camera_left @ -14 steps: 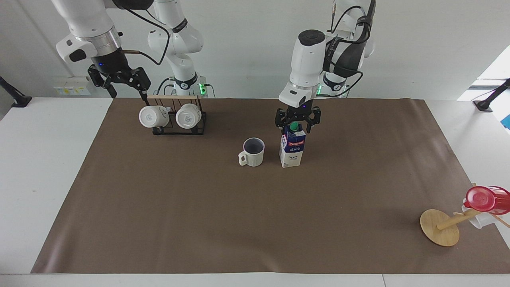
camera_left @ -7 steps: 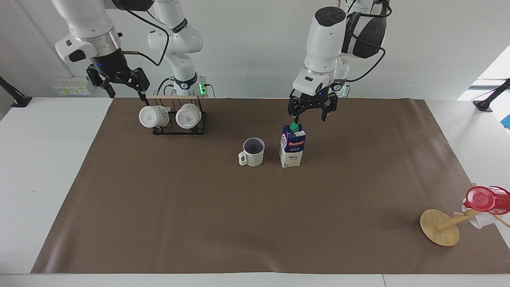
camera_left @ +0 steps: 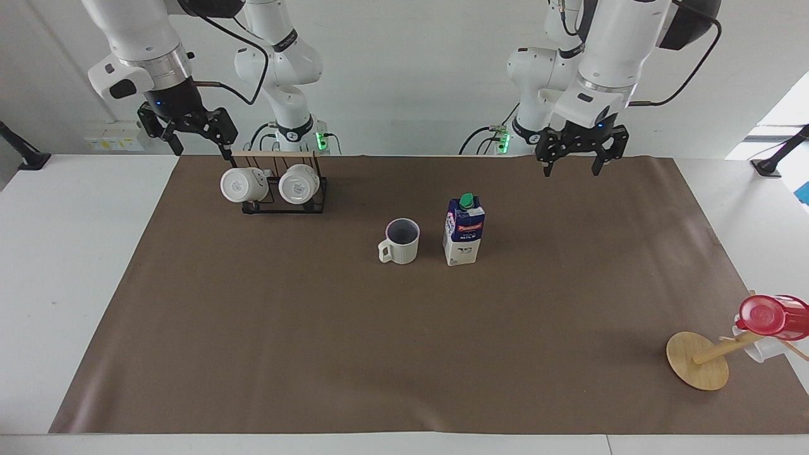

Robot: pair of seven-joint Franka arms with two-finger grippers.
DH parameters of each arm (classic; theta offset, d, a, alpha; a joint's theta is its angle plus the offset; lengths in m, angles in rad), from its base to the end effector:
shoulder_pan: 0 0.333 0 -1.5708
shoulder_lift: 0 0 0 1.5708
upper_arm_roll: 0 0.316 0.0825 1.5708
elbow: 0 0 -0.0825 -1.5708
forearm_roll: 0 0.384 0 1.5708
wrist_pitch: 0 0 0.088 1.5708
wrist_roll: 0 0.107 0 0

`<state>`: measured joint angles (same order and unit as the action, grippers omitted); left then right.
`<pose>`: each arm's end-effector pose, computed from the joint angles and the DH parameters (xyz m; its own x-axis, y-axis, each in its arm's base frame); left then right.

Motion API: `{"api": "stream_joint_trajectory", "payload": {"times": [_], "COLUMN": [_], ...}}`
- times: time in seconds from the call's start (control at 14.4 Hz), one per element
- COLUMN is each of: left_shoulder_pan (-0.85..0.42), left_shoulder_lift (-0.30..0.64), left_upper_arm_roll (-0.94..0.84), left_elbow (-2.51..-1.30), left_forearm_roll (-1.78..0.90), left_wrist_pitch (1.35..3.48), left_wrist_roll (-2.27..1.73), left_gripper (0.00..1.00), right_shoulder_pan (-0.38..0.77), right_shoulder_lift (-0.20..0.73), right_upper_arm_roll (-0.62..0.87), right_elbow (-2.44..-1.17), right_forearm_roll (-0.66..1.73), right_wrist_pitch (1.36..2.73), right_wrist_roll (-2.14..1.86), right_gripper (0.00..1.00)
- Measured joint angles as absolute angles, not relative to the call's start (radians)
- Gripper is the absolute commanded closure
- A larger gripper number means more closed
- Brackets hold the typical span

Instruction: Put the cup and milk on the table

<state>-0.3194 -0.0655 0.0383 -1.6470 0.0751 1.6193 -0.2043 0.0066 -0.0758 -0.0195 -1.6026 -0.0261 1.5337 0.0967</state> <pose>0.5197 -0.1413 0.6288 0.9954 -0.0805 0.0515 -0.0772 -0.9950 -0.0634 0.5270 -0.0101 0.6473 0.9939 -0.1103 0.0092 -0.1105 -0.9936 0.0238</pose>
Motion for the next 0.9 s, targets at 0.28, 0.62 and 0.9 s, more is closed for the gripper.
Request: {"api": "stream_joint_trajectory", "payload": {"times": [0.28,0.62,0.9], "left_shoulder_pan": [-0.283,-0.233,-0.186], "left_shoulder_lift": [-0.080,-0.080,-0.080], "left_upper_arm_roll": [0.065,0.063,0.063], "left_elbow": [-1.642,-1.616,-1.615], "left_forearm_roll": [0.075,0.075,0.071], "left_wrist_pitch": [1.586,1.532,1.513], "left_wrist_roll": [-0.116,-0.060,0.013], "left_gripper": [0.00,0.00,0.00], "right_shoulder_pan": [0.007,0.007,0.007], "right_shoulder_lift": [-0.076,-0.069,-0.064], "right_upper_arm_roll": [-0.019,-0.019,-0.019], "right_elbow": [-1.603,-1.584,-1.579], "right_forearm_roll": [-0.026,-0.026,-0.026], "right_wrist_pitch": [1.534,1.505,1.498], "right_wrist_roll": [0.097,0.097,0.097], "right_gripper": [0.00,0.00,0.00]}}
